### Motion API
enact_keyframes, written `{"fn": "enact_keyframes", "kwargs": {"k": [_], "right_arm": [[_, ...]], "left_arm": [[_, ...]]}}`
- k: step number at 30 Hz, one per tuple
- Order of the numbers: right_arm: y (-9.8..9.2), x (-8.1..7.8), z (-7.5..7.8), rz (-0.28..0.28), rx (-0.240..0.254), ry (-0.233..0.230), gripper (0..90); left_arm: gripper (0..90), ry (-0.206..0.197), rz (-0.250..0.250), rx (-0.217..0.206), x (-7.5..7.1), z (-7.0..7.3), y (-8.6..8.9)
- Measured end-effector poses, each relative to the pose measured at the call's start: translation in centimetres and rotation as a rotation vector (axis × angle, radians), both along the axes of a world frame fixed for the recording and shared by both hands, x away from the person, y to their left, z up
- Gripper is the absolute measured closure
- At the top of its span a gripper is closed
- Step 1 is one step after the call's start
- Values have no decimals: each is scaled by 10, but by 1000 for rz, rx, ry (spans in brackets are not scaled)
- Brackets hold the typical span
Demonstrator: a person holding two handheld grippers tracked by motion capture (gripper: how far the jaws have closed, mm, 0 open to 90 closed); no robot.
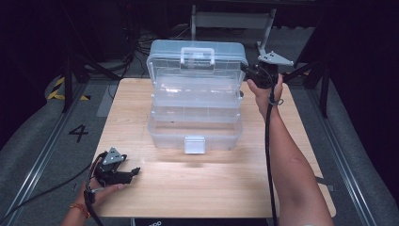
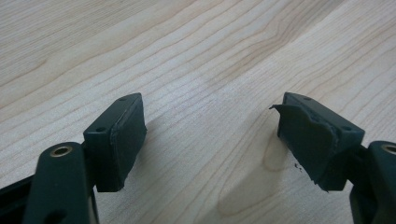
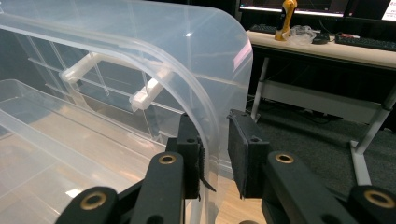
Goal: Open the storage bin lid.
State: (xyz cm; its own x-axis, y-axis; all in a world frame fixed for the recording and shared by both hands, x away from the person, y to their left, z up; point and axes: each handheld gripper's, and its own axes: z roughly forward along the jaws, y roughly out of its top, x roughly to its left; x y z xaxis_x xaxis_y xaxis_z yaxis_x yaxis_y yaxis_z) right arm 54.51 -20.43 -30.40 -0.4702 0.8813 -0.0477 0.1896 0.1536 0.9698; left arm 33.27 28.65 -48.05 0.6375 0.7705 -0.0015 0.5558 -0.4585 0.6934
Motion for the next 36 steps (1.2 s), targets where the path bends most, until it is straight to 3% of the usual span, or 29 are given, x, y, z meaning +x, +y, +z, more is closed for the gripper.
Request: {"fn": "enact_keyframes", "kwargs": {"k": [7,12,15,27,31,32,33,36], "right_arm": [[0,8,1,4,7,9,761],[-1,12,1,6,4,9,763],[-1,16,2,7,0,14,763],[-1,27,5,7,-9,29,772],[-2,30,6,12,-3,30,794],[-3,31,7,13,10,26,850],[-3,31,7,13,10,26,850],[-5,34,8,11,-19,30,847]], "left_arm": [[243,-20,3,7,-1,0,0],[251,-19,6,9,-4,0,-1],[250,0,11,-11,-3,-1,0],[249,-12,-3,1,-1,0,1],[249,-12,-3,2,-1,0,1],[249,-12,-3,2,-1,0,1],[249,-16,-4,3,-1,0,1],[249,-11,-1,1,-1,0,1]]}}
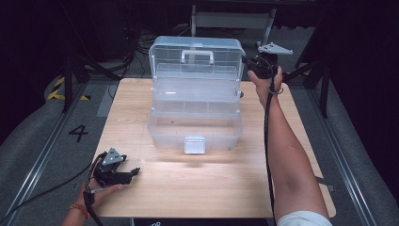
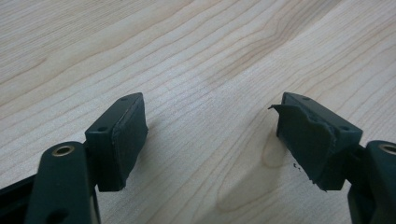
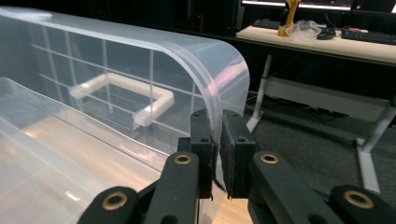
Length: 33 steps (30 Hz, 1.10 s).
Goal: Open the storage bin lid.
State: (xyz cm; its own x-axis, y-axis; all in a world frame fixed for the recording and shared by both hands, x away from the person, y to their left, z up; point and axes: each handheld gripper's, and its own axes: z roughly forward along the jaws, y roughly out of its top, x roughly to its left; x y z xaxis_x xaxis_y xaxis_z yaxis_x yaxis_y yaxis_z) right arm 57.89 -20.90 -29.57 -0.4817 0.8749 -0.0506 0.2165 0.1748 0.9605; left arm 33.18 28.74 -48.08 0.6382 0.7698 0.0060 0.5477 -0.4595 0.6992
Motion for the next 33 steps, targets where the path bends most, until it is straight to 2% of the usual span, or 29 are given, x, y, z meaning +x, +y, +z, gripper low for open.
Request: {"fn": "enact_keyframes", "kwargs": {"k": [2,10,19,33], "right_arm": [[2,2,2,-5,-29,-2,845],[4,11,1,-31,-7,20,848],[3,19,1,-32,11,41,849],[6,35,1,-39,-5,77,846]], "left_arm": [[249,-1,-1,0,0,0,0],[248,1,-1,1,0,0,0],[247,5,2,-5,0,0,0],[247,10,0,-4,0,0,0]]}}
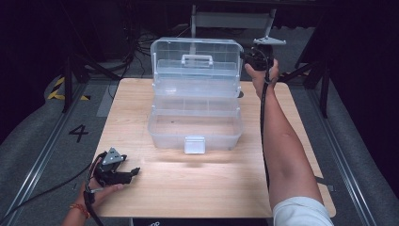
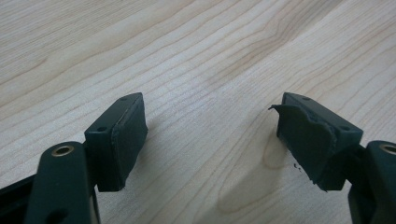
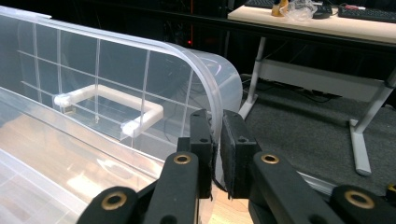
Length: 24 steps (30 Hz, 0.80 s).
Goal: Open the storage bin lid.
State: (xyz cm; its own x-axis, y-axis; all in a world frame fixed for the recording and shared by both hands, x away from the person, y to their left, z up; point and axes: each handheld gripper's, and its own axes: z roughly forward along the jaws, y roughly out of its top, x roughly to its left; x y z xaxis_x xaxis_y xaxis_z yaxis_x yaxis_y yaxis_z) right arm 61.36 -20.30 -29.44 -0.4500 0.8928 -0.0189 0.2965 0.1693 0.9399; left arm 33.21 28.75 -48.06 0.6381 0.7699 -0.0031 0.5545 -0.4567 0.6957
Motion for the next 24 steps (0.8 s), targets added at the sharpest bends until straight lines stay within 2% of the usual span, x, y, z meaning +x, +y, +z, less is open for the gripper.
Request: {"fn": "enact_keyframes", "kwargs": {"k": [15,24], "right_arm": [[3,13,-1,-16,-26,30,841],[3,21,-3,-18,-19,52,838]], "left_arm": [[247,3,-3,2,0,0,0],[247,4,-1,-1,0,0,0]]}}
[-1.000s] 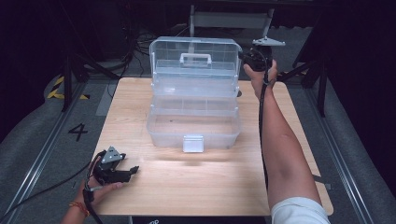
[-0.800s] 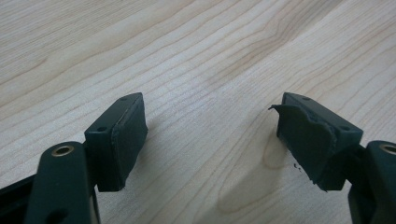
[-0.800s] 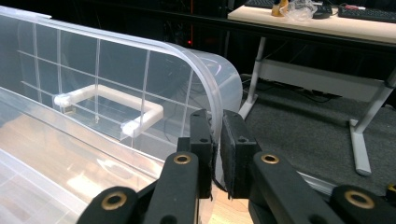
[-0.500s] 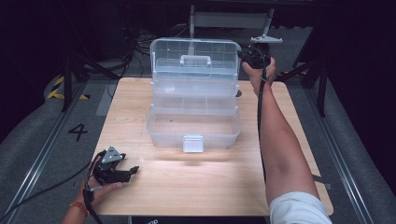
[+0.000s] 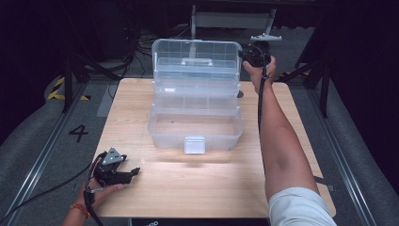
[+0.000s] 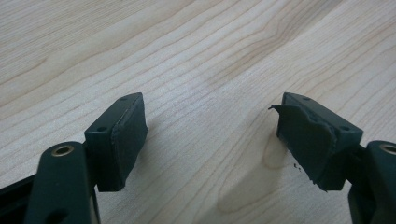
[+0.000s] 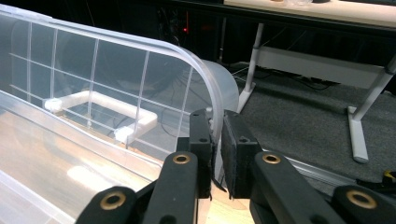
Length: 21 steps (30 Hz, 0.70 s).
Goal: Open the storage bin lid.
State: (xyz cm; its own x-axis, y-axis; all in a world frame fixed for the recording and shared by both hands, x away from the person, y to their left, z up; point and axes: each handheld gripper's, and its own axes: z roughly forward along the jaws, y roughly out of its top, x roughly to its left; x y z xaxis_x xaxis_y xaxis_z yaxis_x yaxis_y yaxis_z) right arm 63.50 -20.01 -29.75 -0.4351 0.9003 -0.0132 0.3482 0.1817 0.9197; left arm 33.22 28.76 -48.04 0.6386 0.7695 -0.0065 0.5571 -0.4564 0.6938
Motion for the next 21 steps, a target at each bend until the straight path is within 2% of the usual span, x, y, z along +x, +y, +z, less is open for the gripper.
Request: {"fn": "enact_keyframes", "kwargs": {"k": [5,12,21], "right_arm": [[0,5,-2,-1,9,10,836],[2,10,-4,-12,-3,19,833],[5,15,-10,-46,2,25,830]], "left_arm": [[246,-3,0,4,0,0,0],[245,3,14,3,-1,0,0],[245,0,17,1,-1,0,0]]}}
